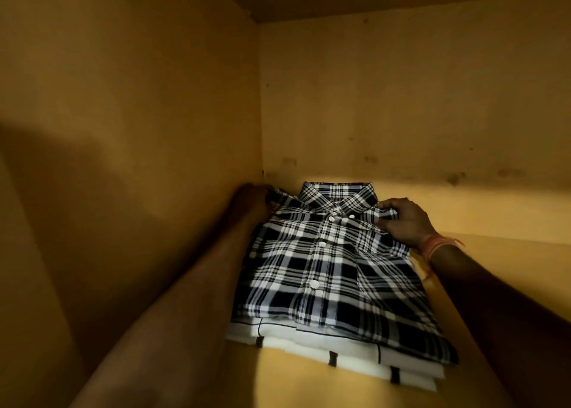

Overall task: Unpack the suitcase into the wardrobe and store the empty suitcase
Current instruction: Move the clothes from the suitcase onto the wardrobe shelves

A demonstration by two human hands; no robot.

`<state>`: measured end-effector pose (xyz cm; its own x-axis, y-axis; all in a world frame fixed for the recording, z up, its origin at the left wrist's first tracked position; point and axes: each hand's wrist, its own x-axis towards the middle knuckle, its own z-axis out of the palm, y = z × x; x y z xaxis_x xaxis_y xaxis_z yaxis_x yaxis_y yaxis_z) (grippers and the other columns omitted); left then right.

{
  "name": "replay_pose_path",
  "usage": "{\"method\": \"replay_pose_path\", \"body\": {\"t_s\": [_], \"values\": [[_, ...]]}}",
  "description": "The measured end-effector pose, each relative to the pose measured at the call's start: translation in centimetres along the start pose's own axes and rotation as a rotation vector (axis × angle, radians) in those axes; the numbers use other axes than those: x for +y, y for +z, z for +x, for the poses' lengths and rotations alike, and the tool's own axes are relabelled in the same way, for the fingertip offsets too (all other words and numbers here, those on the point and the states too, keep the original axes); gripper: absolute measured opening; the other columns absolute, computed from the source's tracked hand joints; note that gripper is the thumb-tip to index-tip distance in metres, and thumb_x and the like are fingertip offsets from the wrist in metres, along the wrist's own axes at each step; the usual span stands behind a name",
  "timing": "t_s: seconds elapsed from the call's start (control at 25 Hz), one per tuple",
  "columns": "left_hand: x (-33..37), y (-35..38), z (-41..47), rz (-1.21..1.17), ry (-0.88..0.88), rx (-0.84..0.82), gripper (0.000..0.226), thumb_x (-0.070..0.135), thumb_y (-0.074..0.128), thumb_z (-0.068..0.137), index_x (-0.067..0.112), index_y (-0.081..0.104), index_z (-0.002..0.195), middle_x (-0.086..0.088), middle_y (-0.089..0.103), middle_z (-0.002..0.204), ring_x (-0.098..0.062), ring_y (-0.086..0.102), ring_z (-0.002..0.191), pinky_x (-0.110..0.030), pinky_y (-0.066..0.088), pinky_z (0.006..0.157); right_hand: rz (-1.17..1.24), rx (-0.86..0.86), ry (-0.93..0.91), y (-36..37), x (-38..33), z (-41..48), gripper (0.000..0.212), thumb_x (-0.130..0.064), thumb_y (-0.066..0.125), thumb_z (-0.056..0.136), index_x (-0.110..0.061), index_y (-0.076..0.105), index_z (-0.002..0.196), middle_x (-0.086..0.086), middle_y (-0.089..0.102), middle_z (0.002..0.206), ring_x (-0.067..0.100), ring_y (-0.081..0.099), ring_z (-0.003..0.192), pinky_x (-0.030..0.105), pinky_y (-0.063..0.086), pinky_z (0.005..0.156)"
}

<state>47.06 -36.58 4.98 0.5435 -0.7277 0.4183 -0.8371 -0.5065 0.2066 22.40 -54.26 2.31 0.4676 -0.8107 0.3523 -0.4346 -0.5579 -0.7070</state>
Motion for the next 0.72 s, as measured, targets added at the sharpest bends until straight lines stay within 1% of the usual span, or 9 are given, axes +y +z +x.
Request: {"method": "replay_pose_path", "body": {"t_s": [0.08,0.16,0.2,0.32,0.36,0.44,0.52,0.64,0.72], "values": [[0.4,-0.3,-0.7,0.048,0.005,-0.13,0.046,0.043,0.041,0.098,0.016,0.052,0.133,-0.012,0.052,0.137,-0.032,0.048,0.123,-0.038,0.04,0.099,-0.181,-0.031,0.011,-0.2,-0.5,-0.7,0.049,-0.042,0.068,0.083,-0.019,0.057,0.125,0.016,0.047,0.136,0.038,0.043,0.125,0.042,0.038,0.107],[0.9,-0.9,-1.6,0.058,-0.01,-0.268,0.056,0.048,0.04,0.097,0.016,0.039,0.143,-0.011,0.038,0.149,-0.032,0.038,0.134,-0.041,0.035,0.107,-0.284,-0.093,0.065,-1.3,-2.2,-2.1,0.069,-0.06,0.062,0.08,-0.024,0.044,0.136,0.019,0.021,0.148,0.044,0.035,0.129,0.046,0.035,0.109],[1.1,-1.5,-2.2,0.057,-0.018,-0.334,0.063,0.049,0.042,0.096,0.015,0.029,0.148,-0.009,0.028,0.154,-0.031,0.03,0.14,-0.042,0.028,0.113,-0.372,-0.147,0.051,-1.9,-3.2,-2.9,0.077,-0.068,0.058,0.077,-0.03,0.037,0.14,0.017,0.005,0.154,0.047,0.025,0.134,0.051,0.031,0.11],[1.1,-4.2,-5.3,0.103,-0.039,-0.522,0.086,0.058,0.046,0.09,0.013,0.008,0.152,-0.007,0.008,0.16,-0.028,0.012,0.146,-0.041,0.014,0.119,-0.618,-0.518,-0.053,-2.6,-6.2,-6.0,0.104,-0.091,0.044,0.058,-0.052,0.003,0.145,0.007,-0.027,0.155,0.046,-0.018,0.141,0.067,0.004,0.112],[0.9,-5.0,-6.6,0.107,-0.056,-0.569,0.094,0.062,0.049,0.086,0.013,0.004,0.152,-0.006,0.006,0.16,-0.026,0.011,0.147,-0.04,0.013,0.119,-0.658,-0.646,-0.085,-2.3,-6.8,-7.2,0.109,-0.096,0.038,0.051,-0.056,-0.007,0.142,0.005,-0.031,0.154,0.045,-0.025,0.139,0.069,-0.003,0.11],[1.1,-6.5,-9.4,0.098,-0.071,-0.628,0.099,0.061,0.054,0.083,0.014,0.0,0.152,-0.005,0.006,0.16,-0.026,0.012,0.147,-0.038,0.015,0.119,-0.664,-0.848,-0.136,-1.7,-7.9,-9.5,0.112,-0.098,0.036,0.05,-0.056,-0.019,0.139,0.004,-0.033,0.153,0.041,-0.023,0.14,0.067,-0.007,0.11],[1.1,-7.5,-11.7,0.128,-0.121,-0.63,0.092,0.056,0.056,0.085,0.011,0.01,0.151,-0.008,0.018,0.158,-0.027,0.024,0.143,-0.034,0.025,0.113,-0.634,-0.982,-0.163,-1.6,-8.9,-11.7,0.115,-0.091,0.042,0.057,-0.049,-0.027,0.139,0.005,-0.034,0.152,0.036,-0.017,0.144,0.061,-0.003,0.115],[1.4,-8.9,-13.9,0.255,-0.227,-0.585,0.058,0.033,0.061,0.091,0.003,0.042,0.137,-0.013,0.047,0.141,-0.027,0.049,0.125,-0.029,0.041,0.094,-0.653,-1.056,-0.139,-2.5,-9.7,-13.6,0.128,-0.088,0.048,0.051,-0.043,-0.033,0.138,0.004,-0.035,0.152,0.032,-0.018,0.144,0.055,-0.001,0.117],[1.9,-9.4,-14.9,0.293,-0.281,-0.525,0.042,0.018,0.054,0.095,0.003,0.048,0.134,-0.014,0.05,0.139,-0.026,0.051,0.123,-0.027,0.042,0.093,-0.679,-1.072,-0.153,-2.9,-9.8,-14.3,0.134,-0.087,0.052,0.046,-0.04,-0.034,0.138,0.003,-0.033,0.153,0.029,-0.02,0.144,0.053,-0.001,0.118]]}}
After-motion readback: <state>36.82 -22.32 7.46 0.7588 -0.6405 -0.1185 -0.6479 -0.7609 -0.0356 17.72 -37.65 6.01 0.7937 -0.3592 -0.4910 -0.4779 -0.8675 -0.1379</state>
